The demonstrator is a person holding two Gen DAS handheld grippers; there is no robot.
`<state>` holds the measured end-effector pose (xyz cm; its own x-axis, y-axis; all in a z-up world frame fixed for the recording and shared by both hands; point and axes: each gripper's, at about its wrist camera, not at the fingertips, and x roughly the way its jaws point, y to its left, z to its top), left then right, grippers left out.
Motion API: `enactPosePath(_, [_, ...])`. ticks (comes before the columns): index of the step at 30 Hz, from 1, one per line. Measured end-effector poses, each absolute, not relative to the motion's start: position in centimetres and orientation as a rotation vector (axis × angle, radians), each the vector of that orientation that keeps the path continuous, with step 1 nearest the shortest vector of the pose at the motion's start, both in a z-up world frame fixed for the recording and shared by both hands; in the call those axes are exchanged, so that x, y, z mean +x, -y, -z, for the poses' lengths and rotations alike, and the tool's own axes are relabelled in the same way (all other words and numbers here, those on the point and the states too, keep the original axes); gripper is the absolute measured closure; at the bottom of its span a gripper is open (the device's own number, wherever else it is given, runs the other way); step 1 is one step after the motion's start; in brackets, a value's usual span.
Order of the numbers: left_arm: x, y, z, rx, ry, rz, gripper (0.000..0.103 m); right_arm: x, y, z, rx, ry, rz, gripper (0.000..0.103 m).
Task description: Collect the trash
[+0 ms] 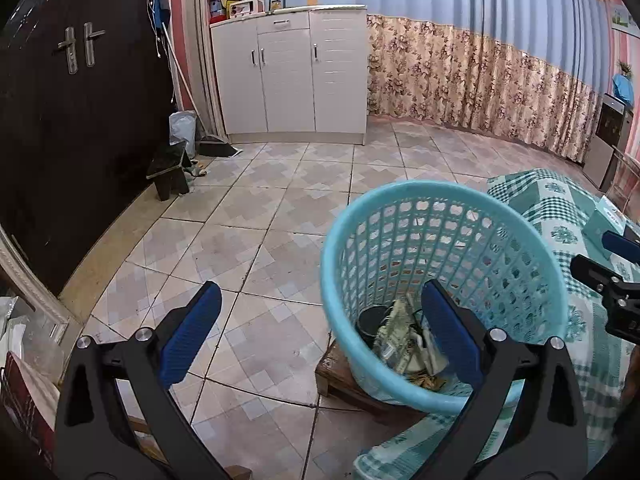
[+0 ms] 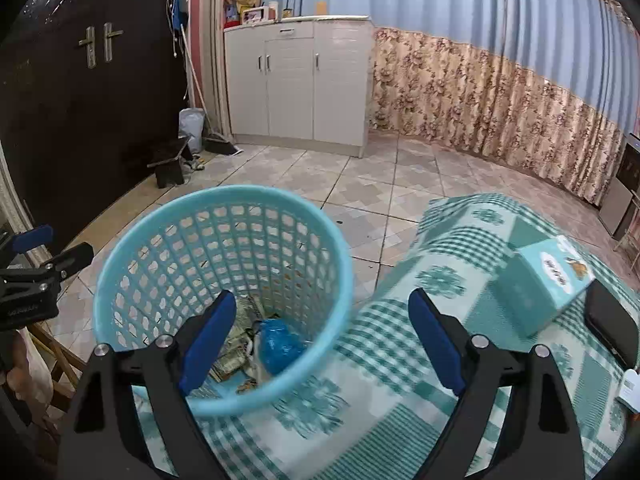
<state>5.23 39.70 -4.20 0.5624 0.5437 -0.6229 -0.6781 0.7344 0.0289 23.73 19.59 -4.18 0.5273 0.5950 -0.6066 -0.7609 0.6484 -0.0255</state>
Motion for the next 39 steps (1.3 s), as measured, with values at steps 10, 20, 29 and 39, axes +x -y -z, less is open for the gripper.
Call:
enactPosePath(10, [8.4, -33.8, 2.4, -0.197, -0.617, -0.61, 0.005, 24.4, -7.8, 3.0, -0.312, -0.547, -0.655, 0.008])
enactPosePath(20, [13.7, -25.0, 3.6, -0.186, -0.644, -0.404, 0.005, 28.4, 9.8, 4.0, -0.247, -0.624, -0.342, 0.008])
enactPosePath(29, [16.7, -18.2, 4.2, -0.107, -0.686, -0.29, 0.005, 35.1, 15.5, 5.8, -0.221, -0.726, -0.237, 0.008])
enactPosePath(39, [18.9, -14.3, 4.1, -0.02, -0.71, -0.243, 0.005, 39.3, 15.2, 8.3, -0.267, -0.812, -0.305, 0.009])
